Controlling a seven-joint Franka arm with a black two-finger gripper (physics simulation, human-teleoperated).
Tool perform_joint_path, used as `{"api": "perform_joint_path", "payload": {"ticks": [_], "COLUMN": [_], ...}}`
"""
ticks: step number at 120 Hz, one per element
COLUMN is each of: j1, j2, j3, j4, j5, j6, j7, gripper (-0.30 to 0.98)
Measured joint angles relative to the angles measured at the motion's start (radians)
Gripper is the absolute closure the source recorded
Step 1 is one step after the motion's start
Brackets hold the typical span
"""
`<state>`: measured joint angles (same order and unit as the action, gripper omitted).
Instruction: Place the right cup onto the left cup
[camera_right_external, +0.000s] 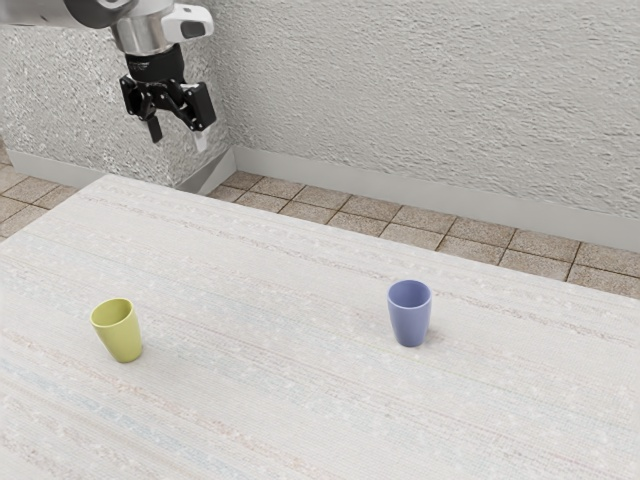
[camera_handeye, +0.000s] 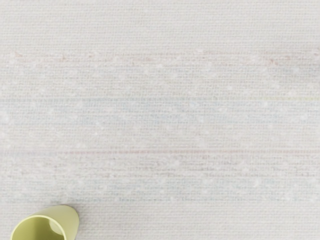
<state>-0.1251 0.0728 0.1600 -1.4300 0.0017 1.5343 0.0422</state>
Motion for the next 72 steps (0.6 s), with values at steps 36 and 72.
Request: {"api": "perform_joint_path", "payload": {"ticks": [36,72], "j1": [-0.008,-0.062], "j2": [0.082,0.328], "j3": [-0.050,-0.103], "j4": [0.069,0.216], "j5": [-0.004,-0.005], "j6": [0.008,0.042], "j7": [0.006,0.012], "gripper": [0.02,0.02]}}
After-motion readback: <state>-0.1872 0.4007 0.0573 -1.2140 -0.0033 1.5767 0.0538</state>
